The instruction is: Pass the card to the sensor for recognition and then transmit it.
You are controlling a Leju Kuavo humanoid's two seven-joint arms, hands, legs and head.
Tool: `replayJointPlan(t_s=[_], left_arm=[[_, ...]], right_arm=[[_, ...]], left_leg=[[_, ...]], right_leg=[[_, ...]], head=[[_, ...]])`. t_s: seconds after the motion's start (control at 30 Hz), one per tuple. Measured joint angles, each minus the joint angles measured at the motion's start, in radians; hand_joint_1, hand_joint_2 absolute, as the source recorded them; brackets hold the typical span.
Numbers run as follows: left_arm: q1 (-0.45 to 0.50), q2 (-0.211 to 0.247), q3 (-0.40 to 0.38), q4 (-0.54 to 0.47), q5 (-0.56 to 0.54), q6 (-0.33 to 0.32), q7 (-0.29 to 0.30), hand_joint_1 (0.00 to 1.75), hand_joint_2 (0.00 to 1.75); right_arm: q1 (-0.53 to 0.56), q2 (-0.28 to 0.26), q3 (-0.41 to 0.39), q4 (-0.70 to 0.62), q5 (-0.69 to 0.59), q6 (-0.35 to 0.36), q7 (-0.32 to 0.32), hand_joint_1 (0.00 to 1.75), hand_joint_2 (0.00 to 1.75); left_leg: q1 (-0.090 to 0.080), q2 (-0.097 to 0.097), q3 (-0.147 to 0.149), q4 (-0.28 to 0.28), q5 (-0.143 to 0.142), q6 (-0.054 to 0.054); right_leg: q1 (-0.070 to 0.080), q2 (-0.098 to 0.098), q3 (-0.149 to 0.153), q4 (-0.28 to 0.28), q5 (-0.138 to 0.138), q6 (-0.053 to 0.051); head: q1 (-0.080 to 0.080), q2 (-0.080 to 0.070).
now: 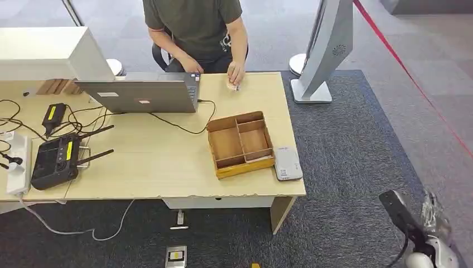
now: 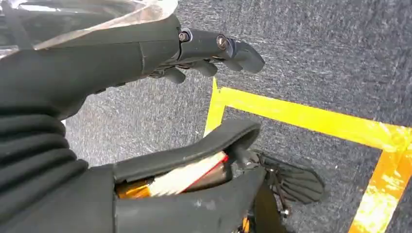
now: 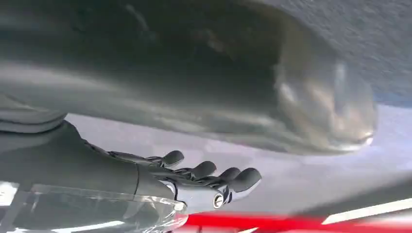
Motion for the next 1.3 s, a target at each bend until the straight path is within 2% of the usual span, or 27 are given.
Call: replayJointPlan(t_s=[0.07, 0.1, 0.17, 0.23, 0.33, 0.4, 0.47, 0.53, 0.63, 0.8, 0.9, 0.93, 1.1, 1.13, 1.2, 1.3], left_arm=[[0.000, -0.001, 0.003, 0.000, 0.003, 0.003, 0.002, 0.00, 1.75], [0.000, -0.002, 0.004, 0.000, 0.004, 0.010, 0.004, 0.00, 0.00], [-0.001, -0.004, 0.011, 0.000, 0.017, 0.031, 0.006, 0.00, 0.00], [-0.001, -0.007, 0.023, 0.000, 0.053, 0.053, -0.023, 0.00, 0.00], [-0.001, -0.010, 0.047, 0.000, 0.077, 0.065, -0.022, 0.00, 0.00], [0.002, -0.011, 0.059, 0.000, 0.098, 0.040, -0.001, 0.00, 0.00], [0.002, -0.018, 0.073, 0.000, 0.108, 0.057, -0.033, 0.00, 0.00], [0.000, -0.023, 0.085, 0.000, 0.122, 0.103, -0.073, 0.00, 0.00], [-0.001, -0.028, 0.110, -0.001, 0.146, 0.128, -0.072, 0.00, 0.00], [0.000, -0.034, 0.130, -0.002, 0.132, 0.134, -0.131, 0.00, 0.00], [0.000, -0.034, 0.137, -0.002, 0.106, 0.149, -0.204, 0.00, 0.00], [-0.001, -0.032, 0.137, -0.002, 0.107, 0.147, -0.212, 0.00, 0.00], [0.000, -0.030, 0.146, -0.002, 0.125, 0.090, -0.187, 0.00, 0.00], [0.001, -0.031, 0.148, -0.002, 0.135, 0.076, -0.165, 0.00, 0.00], [0.001, -0.032, 0.153, -0.002, 0.145, 0.050, -0.084, 0.00, 0.00], [0.003, -0.038, 0.156, -0.002, 0.153, 0.042, -0.069, 0.00, 0.00]], right_arm=[[-0.005, 0.020, -0.006, 0.072, -0.009, -0.010, -0.008, 0.00, 0.00], [-0.011, 0.029, -0.010, 0.106, -0.019, -0.011, -0.013, 0.00, 0.00], [-0.026, 0.048, -0.018, 0.181, -0.054, -0.014, -0.026, 0.00, 0.00], [-0.038, 0.075, -0.021, 0.257, -0.078, -0.031, -0.030, 0.00, 0.00], [-0.053, 0.122, -0.021, 0.386, -0.115, -0.029, 0.022, 0.00, 0.00], [-0.060, 0.156, -0.027, 0.452, -0.147, -0.013, 0.035, 0.00, 0.00], [-0.065, 0.196, -0.037, 0.503, -0.197, 0.023, -0.004, 0.00, 0.00], [-0.073, 0.239, -0.053, 0.546, -0.254, 0.030, -0.084, 0.00, 0.00], [-0.087, 0.305, -0.089, 0.601, -0.356, 0.028, -0.175, 0.00, 0.00], [-0.104, 0.390, -0.179, 0.669, -0.505, 0.027, -0.212, 0.00, 0.00], [-0.110, 0.421, -0.234, 0.695, -0.557, 0.016, -0.217, 0.00, 0.00], [-0.112, 0.431, -0.252, 0.702, -0.563, 0.012, -0.217, 0.00, 0.00], [-0.121, 0.459, -0.320, 0.731, -0.585, -0.014, -0.217, 0.00, 0.00], [-0.123, 0.464, -0.331, 0.734, -0.588, -0.018, -0.220, 0.00, 0.00], [-0.126, 0.470, -0.352, 0.741, -0.595, -0.021, -0.222, 0.00, 0.00], [-0.128, 0.475, -0.377, 0.749, -0.598, -0.023, -0.226, 0.00, 0.00]], left_leg=[[0.000, 0.000, 0.000, 0.000, 0.000, 0.000], [0.000, 0.000, 0.000, 0.000, 0.000, 0.000], [0.001, 0.001, 0.000, 0.000, 0.000, 0.000], [0.001, 0.001, 0.001, 0.000, 0.000, 0.000], [0.001, 0.001, 0.000, 0.000, 0.000, 0.000], [0.001, 0.001, 0.000, 0.000, 0.000, 0.000], [0.002, 0.002, 0.000, 0.000, 0.000, -0.001], [0.002, 0.002, 0.001, 0.000, 0.000, -0.001], [0.003, 0.002, 0.001, -0.001, 0.000, -0.001], [0.004, 0.001, 0.001, -0.001, 0.001, -0.002], [0.003, 0.001, 0.001, -0.001, 0.001, -0.002], [0.003, 0.001, 0.001, -0.001, 0.001, -0.002], [0.003, 0.001, 0.001, -0.001, 0.001, -0.002], [0.003, 0.001, 0.001, -0.001, 0.001, -0.002], [0.003, 0.001, 0.001, -0.001, 0.001, -0.002], [0.003, 0.002, 0.001, -0.001, 0.001, -0.002]], right_leg=[[0.000, 0.000, 0.000, 0.000, 0.000, 0.000], [0.000, 0.000, 0.000, 0.000, 0.000, 0.000], [0.001, 0.001, 0.000, 0.000, 0.000, 0.000], [0.001, 0.001, 0.000, 0.000, 0.000, -0.001], [0.001, 0.001, 0.001, 0.000, 0.000, -0.001], [0.001, 0.001, 0.000, 0.001, 0.000, -0.001], [0.002, 0.002, 0.000, 0.001, 0.000, -0.001], [0.002, 0.002, 0.000, 0.001, -0.001, -0.002], [0.003, 0.002, 0.001, 0.001, -0.001, -0.002], [0.003, 0.002, 0.001, 0.001, -0.001, -0.002], [0.003, 0.002, 0.001, 0.001, -0.001, -0.002], [0.003, 0.002, 0.001, 0.001, -0.001, -0.002], [0.003, 0.002, 0.001, 0.001, -0.001, -0.002], [0.003, 0.002, 0.001, 0.001, -0.001, -0.002], [0.003, 0.002, 0.001, 0.001, 0.000, -0.002], [0.003, 0.002, 0.001, 0.001, -0.001, -0.002]], head=[[0.000, 0.000], [0.000, 0.000], [0.000, 0.000], [0.001, 0.000], [0.000, 0.000], [0.000, 0.000], [0.000, 0.000], [0.000, 0.000], [0.000, 0.000], [0.001, 0.000], [0.000, 0.000], [0.000, 0.000], [0.000, 0.000], [0.000, 0.000], [0.000, 0.000], [0.000, 0.000]])
